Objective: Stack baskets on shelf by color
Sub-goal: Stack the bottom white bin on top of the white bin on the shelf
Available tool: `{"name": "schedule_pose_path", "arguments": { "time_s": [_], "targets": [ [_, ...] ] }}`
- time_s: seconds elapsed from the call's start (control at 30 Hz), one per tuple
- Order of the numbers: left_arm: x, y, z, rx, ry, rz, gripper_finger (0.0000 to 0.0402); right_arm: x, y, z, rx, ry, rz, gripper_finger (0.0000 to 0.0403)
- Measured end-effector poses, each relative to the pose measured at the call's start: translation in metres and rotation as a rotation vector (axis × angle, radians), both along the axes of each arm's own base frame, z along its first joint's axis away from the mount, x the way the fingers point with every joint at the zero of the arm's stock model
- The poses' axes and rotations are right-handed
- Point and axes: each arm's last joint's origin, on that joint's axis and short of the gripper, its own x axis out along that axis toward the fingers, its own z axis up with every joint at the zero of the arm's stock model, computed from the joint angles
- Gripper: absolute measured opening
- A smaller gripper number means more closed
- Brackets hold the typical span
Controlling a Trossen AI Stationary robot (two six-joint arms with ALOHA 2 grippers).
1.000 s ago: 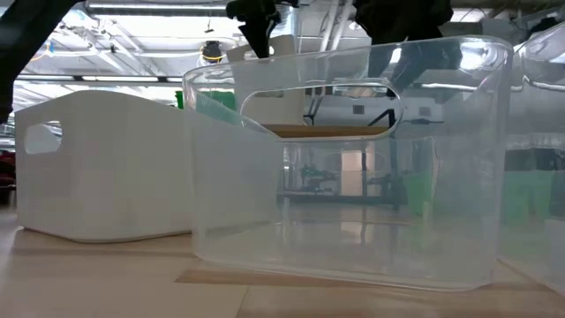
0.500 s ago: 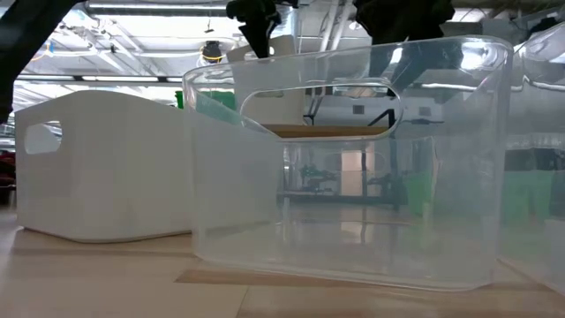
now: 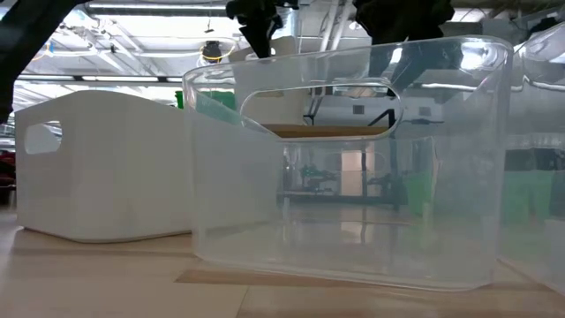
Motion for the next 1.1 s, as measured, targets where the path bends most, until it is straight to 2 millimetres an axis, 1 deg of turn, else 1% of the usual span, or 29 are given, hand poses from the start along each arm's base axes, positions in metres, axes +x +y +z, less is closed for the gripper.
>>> {"name": "schedule_pose_path", "arguments": {
  "time_s": [0.27,0.57,0.83,1.0,1.1],
  "targets": [
    [0.001,0.002,0.000,0.002,-0.014,0.004,0.0000,0.000,0.000,0.000,-0.003,0.000,0.006,0.0201],
    [-0.001,0.008,0.000,-0.009,-0.028,0.050,0.0000,0.000,0.000,0.000,-0.003,0.000,0.006,0.0201],
    [-0.002,0.009,0.001,-0.013,-0.025,0.052,0.0000,0.000,0.000,0.000,-0.003,0.000,0.006,0.0201],
    [-0.004,0.012,0.000,-0.069,-0.024,0.059,0.0000,0.000,0.000,0.000,-0.003,0.000,0.007,0.0201],
    [-0.005,0.013,0.000,-0.061,-0.023,0.065,0.0000,0.000,-0.001,0.000,-0.003,0.000,0.003,0.0201]
  ]
}}
